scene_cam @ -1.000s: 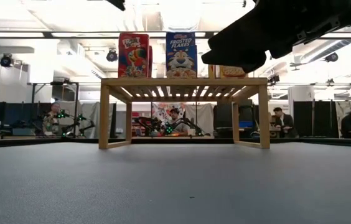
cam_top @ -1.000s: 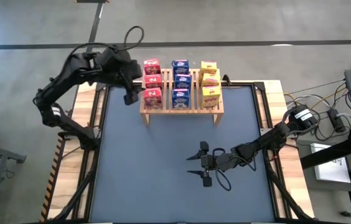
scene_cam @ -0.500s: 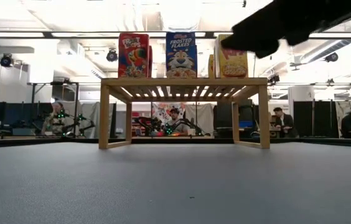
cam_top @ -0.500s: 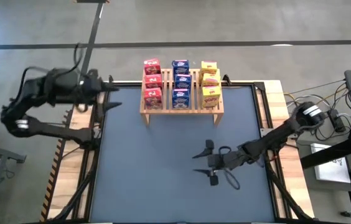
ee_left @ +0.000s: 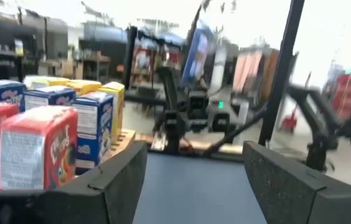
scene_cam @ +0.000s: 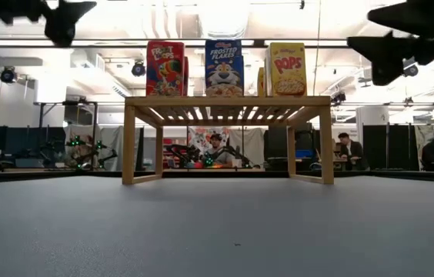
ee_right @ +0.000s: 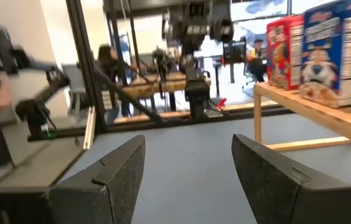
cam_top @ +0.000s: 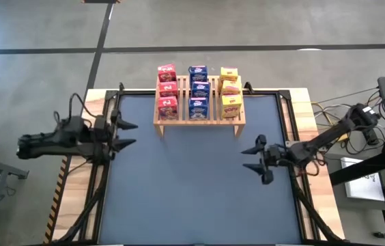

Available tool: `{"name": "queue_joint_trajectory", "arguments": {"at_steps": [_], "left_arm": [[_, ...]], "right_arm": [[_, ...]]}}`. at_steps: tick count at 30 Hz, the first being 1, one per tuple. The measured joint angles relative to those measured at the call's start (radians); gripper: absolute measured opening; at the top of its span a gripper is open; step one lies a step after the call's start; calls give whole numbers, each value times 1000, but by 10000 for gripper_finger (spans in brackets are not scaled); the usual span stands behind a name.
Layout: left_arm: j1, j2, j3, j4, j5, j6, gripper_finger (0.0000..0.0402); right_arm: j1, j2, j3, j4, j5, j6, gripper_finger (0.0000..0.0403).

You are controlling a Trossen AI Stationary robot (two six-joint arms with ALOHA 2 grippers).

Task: Stack cereal on shelf
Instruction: Return To Home Position

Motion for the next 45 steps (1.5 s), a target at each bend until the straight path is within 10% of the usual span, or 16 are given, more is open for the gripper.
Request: {"name": "queue_joint_trajectory", "arguments": {"at_steps": [12,45], "left_arm": [[0,-198,-434,365,-13,-50,249],[-4,-197,-433,256,-107,-46,249]], "right_arm": [[0,-110,-57,-14,8,-32,228],[-1,-4,-58,-36,30,-144,228]]}}
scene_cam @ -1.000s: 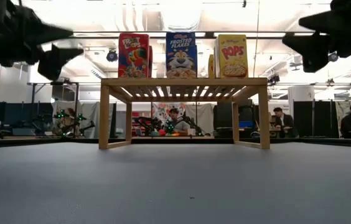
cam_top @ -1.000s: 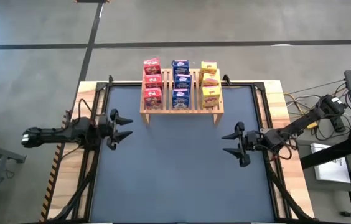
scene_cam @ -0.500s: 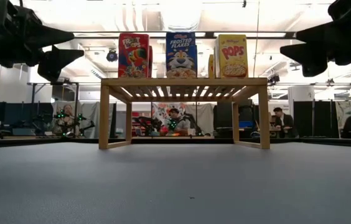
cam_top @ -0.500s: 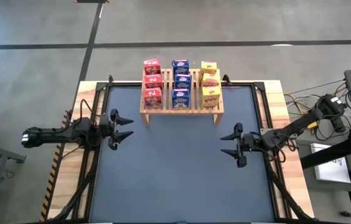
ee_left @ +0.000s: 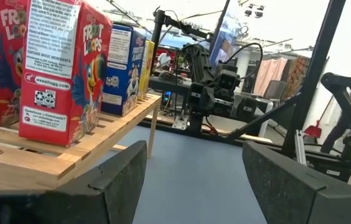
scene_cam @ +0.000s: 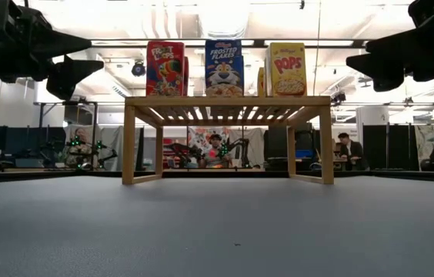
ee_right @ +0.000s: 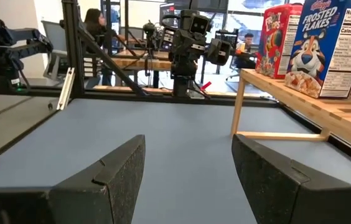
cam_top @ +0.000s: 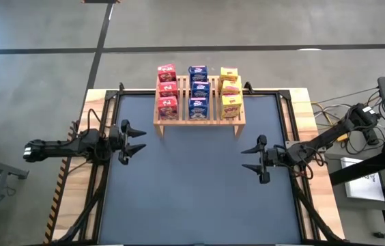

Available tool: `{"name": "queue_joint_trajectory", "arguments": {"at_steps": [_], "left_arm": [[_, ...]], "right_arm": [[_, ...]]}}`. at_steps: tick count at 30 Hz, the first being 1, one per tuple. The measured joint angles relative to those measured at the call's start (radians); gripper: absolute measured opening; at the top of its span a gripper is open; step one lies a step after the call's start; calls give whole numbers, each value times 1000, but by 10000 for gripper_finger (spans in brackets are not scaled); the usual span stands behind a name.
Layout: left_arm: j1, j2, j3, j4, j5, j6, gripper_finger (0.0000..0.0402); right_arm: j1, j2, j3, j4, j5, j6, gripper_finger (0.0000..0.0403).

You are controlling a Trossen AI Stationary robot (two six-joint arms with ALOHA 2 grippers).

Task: Stack cereal on shelf
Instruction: Return To Home Position

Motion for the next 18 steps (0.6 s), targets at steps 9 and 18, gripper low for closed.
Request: {"name": "queue_joint_trajectory", "arguments": {"at_steps": [9,18], "left_arm": [[0,0,1,0,0,0,249],[0,0,1,0,0,0,249]], "right_arm": [[0,0,0,0,-1,-32,228],[0,0,0,0,-2,-41,228]]}}
